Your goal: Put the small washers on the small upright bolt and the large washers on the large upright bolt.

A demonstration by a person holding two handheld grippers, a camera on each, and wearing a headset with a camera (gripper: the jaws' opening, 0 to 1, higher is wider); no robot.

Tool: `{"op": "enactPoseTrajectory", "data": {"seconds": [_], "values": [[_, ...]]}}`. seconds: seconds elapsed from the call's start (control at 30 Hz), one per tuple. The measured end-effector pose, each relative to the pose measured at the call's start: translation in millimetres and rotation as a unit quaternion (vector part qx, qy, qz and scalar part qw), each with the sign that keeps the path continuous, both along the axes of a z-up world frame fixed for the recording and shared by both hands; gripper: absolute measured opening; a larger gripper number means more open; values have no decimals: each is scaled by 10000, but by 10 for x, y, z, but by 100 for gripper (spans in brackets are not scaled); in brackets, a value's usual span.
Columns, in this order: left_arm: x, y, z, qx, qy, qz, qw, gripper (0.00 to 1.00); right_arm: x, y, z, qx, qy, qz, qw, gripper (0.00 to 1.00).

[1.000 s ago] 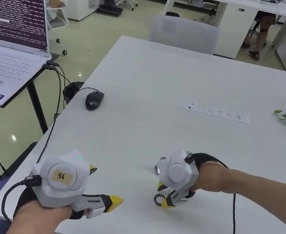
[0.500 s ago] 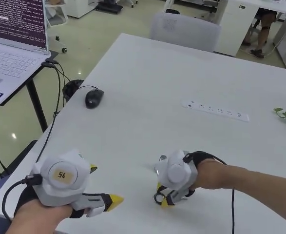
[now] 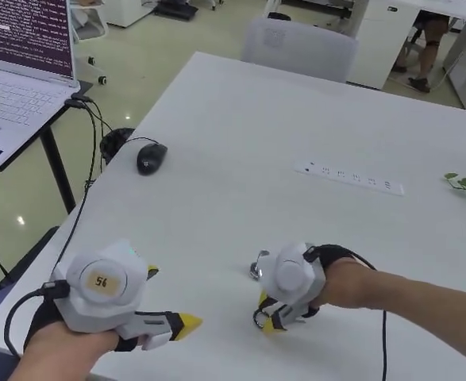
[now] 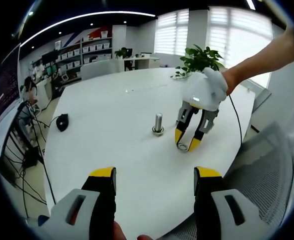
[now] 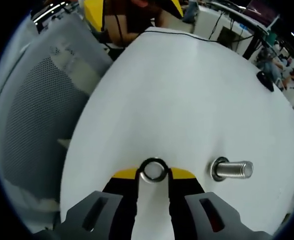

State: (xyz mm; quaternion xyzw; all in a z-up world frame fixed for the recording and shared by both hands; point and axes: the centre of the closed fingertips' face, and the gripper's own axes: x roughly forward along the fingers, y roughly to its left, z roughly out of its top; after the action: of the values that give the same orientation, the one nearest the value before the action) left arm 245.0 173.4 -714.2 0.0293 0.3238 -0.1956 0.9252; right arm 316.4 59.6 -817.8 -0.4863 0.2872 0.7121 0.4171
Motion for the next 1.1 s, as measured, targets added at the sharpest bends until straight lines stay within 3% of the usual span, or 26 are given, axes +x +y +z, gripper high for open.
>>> {"op": "enactPoseTrajectory", "data": {"seconds": [0.23, 0.43, 0.83, 1.1], "values": [[-2, -39, -13, 2, 22, -56, 10000, 62, 75, 18, 115, 183, 20, -278, 9994, 23], [22, -38, -7, -1, 13, -74, 10000, 62, 122, 51, 296, 381, -82, -369, 9986, 23], [53, -69, 6, -2, 5, -131, 9999, 62, 609, 169, 759, 653, -490, -616, 9948, 23], [70, -92, 18, -33, -14, -118, 9999, 62, 797, 312, 734, 537, -629, -724, 9939, 23]]}}
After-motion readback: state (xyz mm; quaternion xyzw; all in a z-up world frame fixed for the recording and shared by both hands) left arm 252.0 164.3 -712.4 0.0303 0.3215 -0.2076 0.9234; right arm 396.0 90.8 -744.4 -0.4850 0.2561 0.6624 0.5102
